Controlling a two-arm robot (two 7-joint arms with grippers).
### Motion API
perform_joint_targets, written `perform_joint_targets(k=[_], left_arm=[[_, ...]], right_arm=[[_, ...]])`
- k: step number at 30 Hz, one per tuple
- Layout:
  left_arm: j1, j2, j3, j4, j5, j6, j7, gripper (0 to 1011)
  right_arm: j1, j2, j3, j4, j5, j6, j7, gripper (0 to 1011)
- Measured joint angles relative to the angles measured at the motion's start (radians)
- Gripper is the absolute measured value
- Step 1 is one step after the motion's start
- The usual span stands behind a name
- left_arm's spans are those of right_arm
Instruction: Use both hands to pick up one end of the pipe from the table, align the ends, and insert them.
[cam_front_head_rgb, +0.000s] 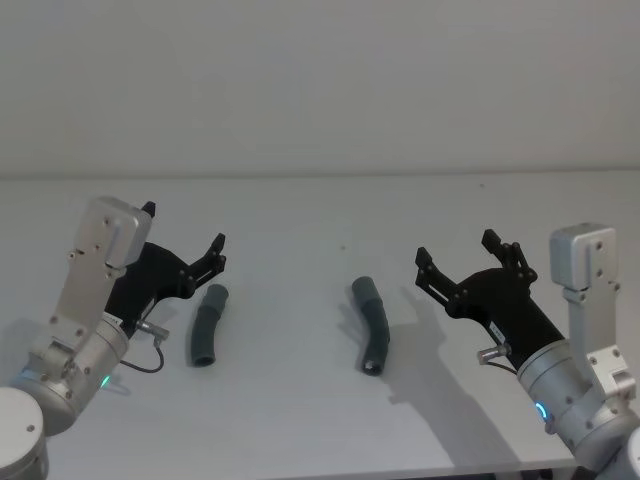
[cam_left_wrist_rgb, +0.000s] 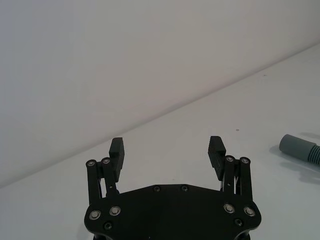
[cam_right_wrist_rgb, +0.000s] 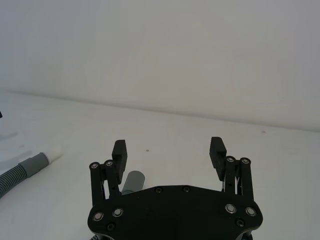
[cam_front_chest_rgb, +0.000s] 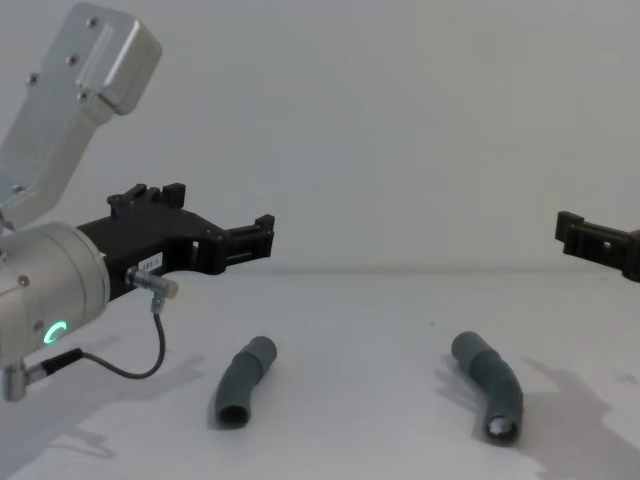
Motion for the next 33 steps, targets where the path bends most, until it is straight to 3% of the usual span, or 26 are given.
perform_joint_targets(k=[26,33], left_arm=[[0.001,0.000,-0.001,-0.002,0.000,0.002,-0.001,1001],[0.014,0.001,-0.007,-0.025,-0.011,0.047,-0.003,1001]], right_arm=[[0.000,0.000,0.000,0.000,0.000,0.000,0.000,1002],[0.000,0.000,0.000,0.000,0.000,0.000,0.000,1002]])
